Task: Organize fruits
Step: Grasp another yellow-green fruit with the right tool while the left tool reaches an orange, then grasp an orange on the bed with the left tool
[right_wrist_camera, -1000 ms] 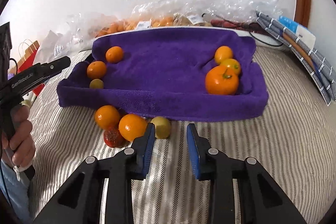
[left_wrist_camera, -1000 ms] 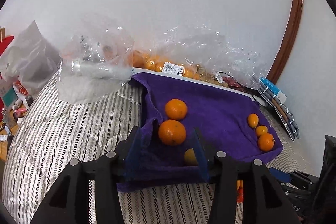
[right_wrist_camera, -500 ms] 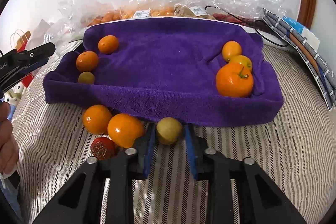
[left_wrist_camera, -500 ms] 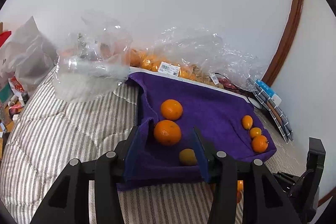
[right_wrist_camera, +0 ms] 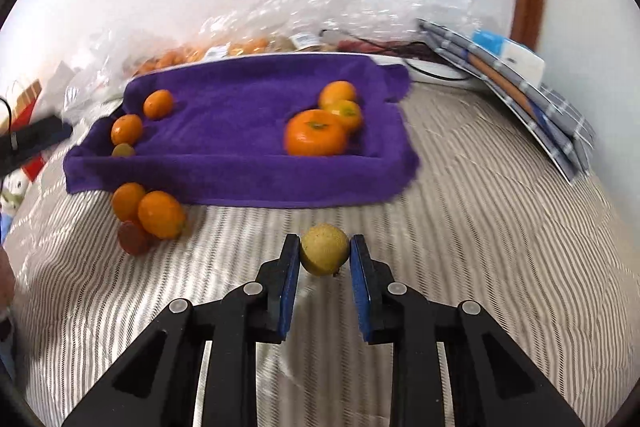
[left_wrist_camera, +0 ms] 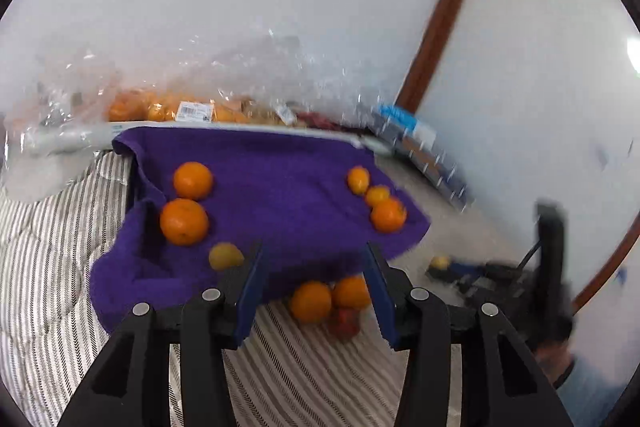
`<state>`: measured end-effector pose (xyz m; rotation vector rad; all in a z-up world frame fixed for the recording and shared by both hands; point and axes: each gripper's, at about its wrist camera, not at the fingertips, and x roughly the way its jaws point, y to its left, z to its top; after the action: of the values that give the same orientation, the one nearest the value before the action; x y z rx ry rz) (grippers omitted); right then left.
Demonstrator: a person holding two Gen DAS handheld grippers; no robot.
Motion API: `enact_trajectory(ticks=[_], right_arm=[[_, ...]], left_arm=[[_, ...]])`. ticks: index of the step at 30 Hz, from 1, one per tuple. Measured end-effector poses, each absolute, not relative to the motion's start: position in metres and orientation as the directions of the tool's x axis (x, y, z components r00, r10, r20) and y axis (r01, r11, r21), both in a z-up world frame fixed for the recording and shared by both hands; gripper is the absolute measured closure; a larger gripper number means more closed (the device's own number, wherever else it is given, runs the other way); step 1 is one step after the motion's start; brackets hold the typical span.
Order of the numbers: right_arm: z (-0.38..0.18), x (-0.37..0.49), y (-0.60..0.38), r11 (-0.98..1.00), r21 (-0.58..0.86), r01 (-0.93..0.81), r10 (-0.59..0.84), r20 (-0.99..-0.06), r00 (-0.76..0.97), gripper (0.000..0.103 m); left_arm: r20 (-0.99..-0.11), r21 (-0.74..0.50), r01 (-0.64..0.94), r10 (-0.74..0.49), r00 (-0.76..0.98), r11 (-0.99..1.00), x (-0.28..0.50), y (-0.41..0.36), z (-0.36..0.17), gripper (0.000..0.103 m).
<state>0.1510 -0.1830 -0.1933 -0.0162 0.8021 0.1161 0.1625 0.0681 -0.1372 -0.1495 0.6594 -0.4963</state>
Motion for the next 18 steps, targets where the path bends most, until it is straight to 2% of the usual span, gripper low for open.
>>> enact_trajectory(ticks=[6, 9, 16, 18], right_arm=[[-0.193, 0.150, -0.206, 0.991, 0.117, -0.064, 0.128, -0.709, 0.693, 0.078], [-0.192, 0.149, -0.207, 0.988, 0.134, -0.073, 0.147, -0.700, 0.699, 0.078], [-0.193, 0.149, -0.210, 0.982, 0.164, -0.093, 0.182, -0.696, 0.695, 0.078], [-0.193, 0.149, -0.210, 0.980, 0.174, -0.100, 0.194, -0.695, 0.692, 0.078]], left_arm=[[-0.634, -0.188, 0.403, -0.424, 0.647, 0.896, 0.165, 0.041, -0.155, 0.058], [-0.670, -0.206, 0.400, -0.427, 0.608, 0.893, 0.171, 0.038, -0.165, 0.058], [-0.715, -0.223, 0.373, -0.411, 0.565, 0.901, 0.179, 0.036, -0.181, 0.071], [-0.723, -0.225, 0.363, -0.405, 0.560, 0.904, 0.182, 0.036, -0.184, 0.071]])
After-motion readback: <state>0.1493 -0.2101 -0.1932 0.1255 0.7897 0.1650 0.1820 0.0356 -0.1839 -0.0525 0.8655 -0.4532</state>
